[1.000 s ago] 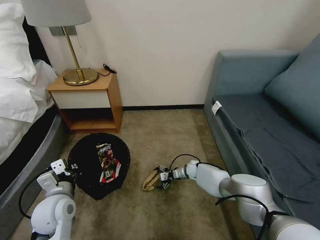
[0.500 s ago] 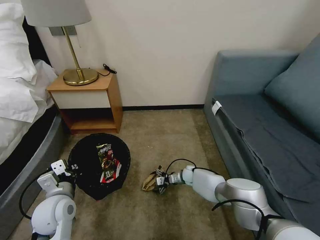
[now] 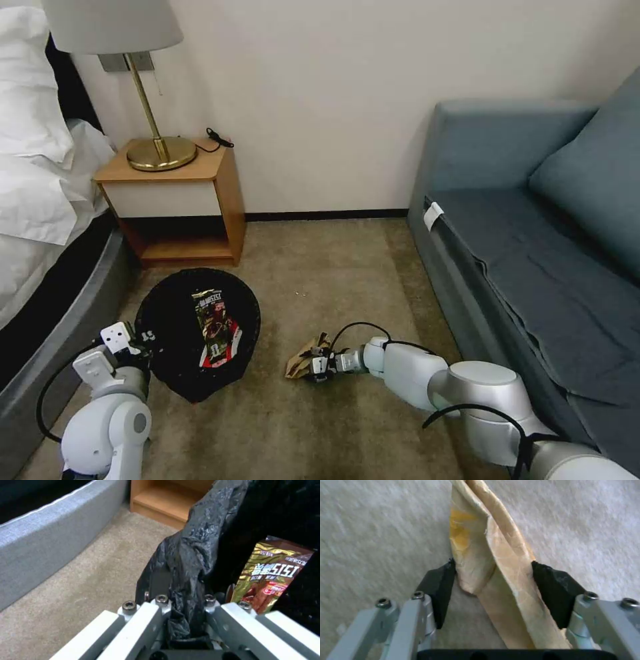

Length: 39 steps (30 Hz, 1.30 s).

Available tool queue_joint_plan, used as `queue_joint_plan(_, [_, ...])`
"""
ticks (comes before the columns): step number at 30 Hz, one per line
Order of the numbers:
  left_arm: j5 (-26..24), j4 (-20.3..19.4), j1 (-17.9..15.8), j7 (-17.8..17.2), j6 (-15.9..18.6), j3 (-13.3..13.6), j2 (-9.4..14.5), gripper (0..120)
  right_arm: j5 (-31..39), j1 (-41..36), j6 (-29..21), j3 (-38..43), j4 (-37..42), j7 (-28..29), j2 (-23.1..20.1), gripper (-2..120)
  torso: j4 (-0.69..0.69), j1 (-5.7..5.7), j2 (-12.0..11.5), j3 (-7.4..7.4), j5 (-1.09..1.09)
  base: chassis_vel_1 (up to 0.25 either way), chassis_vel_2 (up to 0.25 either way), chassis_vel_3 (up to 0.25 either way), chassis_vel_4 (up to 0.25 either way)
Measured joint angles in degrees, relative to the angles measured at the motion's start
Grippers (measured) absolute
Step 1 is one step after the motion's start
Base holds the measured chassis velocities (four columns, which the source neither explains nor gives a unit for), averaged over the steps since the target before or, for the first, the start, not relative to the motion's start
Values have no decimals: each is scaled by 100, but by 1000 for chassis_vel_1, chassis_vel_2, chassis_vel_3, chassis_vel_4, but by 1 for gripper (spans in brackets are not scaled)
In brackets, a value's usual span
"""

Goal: Pick up the trash bin, then pick up the garbage on the floor and place it into the trash bin.

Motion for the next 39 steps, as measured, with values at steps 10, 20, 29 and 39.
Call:
queue_joint_plan(10, [18,37,1,10,-29,-3,-6,3,3,35,56,92,67,28,-103,26,-1,0,0,0,-1,0,0,0,0])
queue_joint_plan(20, [22,58,-19,13,-32,-6,-9,3,21,59,218,191,178,-4,-158,0,0,0,0,0,0,0,0,0,0])
queue_joint_plan(29, [17,145,-107,14,-33,-5,17,3,128,300,458,459,661,83,-558,0,-1,0,0,0,0,0,0,0,0])
queue_joint_plan(39, [4,307,-227,-12,3,64,63,3,338,387,340,1523,2277,690,-1569,0,2,0,-1,0,2,0,0,0,0])
